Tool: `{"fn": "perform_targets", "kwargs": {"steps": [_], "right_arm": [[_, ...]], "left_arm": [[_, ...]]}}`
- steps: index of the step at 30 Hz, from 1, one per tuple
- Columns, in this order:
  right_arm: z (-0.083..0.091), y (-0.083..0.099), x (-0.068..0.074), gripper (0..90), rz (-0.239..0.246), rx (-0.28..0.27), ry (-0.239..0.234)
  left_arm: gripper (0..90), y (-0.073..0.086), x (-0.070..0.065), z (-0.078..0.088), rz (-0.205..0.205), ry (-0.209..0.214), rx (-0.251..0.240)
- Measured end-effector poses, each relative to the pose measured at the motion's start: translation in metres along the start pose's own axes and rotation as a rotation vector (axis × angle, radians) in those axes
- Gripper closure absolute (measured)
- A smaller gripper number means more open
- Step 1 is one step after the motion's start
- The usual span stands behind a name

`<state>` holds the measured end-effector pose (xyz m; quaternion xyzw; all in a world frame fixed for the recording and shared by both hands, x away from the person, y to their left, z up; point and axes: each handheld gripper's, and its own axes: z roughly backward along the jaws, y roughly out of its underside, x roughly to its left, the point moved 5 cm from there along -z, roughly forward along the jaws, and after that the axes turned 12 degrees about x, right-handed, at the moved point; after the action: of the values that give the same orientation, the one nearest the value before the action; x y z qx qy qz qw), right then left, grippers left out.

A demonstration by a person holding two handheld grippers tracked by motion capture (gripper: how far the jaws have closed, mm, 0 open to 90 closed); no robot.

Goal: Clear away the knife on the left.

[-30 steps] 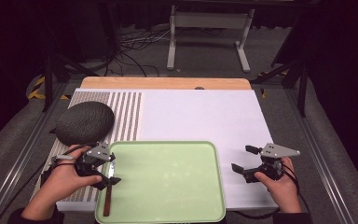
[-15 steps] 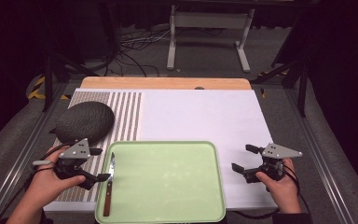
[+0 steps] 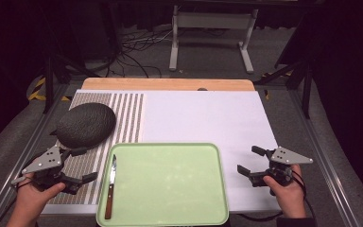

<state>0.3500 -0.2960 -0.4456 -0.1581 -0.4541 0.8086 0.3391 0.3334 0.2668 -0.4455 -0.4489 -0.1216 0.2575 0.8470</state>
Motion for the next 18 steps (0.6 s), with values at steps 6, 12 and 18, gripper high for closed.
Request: {"fn": "perform_targets", "kwargs": {"steps": [6, 12, 18], "right_arm": [[0.004, 0.003, 0.0, 4.1, -0.013, -0.025, 0.002], [0.006, 0.008, -0.001, 4.0, -0.024, -0.039, 0.005], [0.006, 0.011, -0.001, 3.9, -0.023, -0.039, 0.006]], "left_arm": [[5.5, 0.023, 0.009, 0.005, 0.054, -0.024, -0.042], [5.4, 0.038, 0.013, 0.003, 0.05, -0.055, -0.013], [6.1, 0.054, 0.021, -0.003, 0.048, -0.06, -0.01]]}}
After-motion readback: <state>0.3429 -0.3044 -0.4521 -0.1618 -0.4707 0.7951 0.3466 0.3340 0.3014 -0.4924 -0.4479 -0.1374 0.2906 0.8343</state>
